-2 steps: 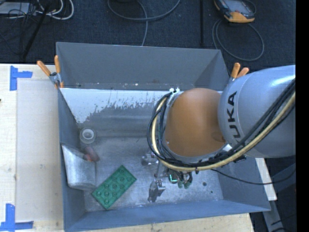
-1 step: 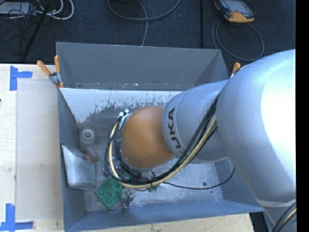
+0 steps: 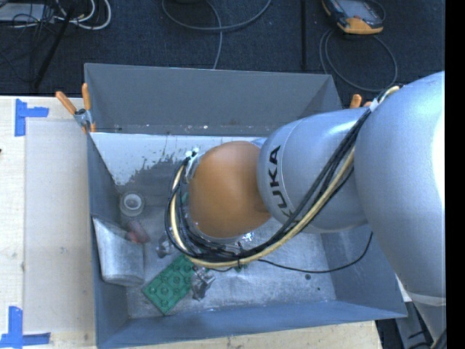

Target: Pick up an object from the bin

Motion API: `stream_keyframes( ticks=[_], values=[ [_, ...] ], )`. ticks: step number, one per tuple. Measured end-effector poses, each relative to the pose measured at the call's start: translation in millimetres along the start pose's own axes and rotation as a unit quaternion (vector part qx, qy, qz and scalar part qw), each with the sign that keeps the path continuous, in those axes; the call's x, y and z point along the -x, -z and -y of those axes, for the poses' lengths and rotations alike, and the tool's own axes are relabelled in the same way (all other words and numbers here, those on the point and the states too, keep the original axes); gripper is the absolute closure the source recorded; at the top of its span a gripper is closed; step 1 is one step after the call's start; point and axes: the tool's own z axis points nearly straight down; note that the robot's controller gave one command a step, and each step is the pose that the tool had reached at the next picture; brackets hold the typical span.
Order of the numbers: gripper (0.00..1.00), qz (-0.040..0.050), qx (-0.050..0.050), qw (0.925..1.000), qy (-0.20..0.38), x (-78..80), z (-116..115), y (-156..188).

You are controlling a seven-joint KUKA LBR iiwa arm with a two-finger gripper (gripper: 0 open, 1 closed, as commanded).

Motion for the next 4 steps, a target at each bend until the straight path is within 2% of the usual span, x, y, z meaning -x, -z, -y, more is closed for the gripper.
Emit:
stream_keyframes(
  ticks=[1, 2, 3, 4],
  values=[
    [0.0, -0.0015, 0.0, 0.9998, 0.02, -3.8, -5.9, 3.1],
    [0.0, -0.001, 0.001, 0.9973, 0.074, -2.4, 0.6, -29.9],
    [0.0, -0.0009, 0.001, 0.9974, 0.072, -2.1, 0.5, -29.5],
    [1.0, -0.0005, 0.001, 0.9975, 0.071, -1.4, 1.1, -28.1]
  ],
)
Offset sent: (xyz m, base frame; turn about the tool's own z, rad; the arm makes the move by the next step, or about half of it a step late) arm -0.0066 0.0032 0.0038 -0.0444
